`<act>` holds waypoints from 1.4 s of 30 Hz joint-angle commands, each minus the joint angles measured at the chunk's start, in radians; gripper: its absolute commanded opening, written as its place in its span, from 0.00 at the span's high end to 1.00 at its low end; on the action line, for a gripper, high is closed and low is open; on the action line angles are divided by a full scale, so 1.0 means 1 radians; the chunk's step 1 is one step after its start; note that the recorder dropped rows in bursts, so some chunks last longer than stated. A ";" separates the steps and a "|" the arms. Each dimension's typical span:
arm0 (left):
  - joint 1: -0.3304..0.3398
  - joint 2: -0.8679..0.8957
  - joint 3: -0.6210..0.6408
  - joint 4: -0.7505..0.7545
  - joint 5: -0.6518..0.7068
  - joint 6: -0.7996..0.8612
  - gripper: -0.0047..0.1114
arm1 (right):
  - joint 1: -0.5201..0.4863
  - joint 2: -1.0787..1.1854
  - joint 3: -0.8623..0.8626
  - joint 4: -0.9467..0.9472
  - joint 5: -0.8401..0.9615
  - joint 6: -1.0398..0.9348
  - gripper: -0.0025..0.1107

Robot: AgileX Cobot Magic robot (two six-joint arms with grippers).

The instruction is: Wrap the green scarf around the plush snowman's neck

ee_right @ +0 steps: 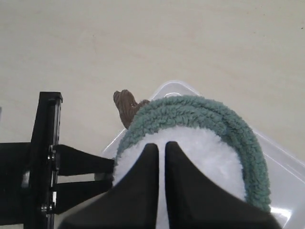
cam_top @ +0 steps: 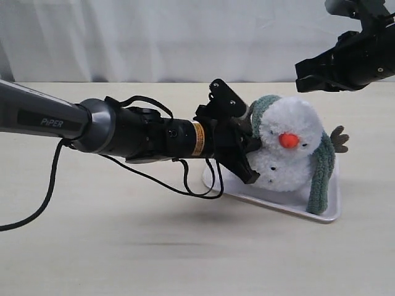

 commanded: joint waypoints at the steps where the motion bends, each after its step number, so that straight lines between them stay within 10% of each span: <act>1: -0.017 -0.022 -0.009 0.007 0.189 -0.010 0.96 | 0.001 -0.001 0.004 -0.005 0.001 0.004 0.94; 24: -0.178 -0.107 -0.009 0.073 0.696 0.075 0.96 | 0.001 -0.001 0.004 -0.005 0.016 0.004 0.94; 42: -0.200 -0.107 -0.009 -0.024 0.665 0.161 0.96 | 0.001 -0.001 0.004 -0.005 0.019 0.004 0.94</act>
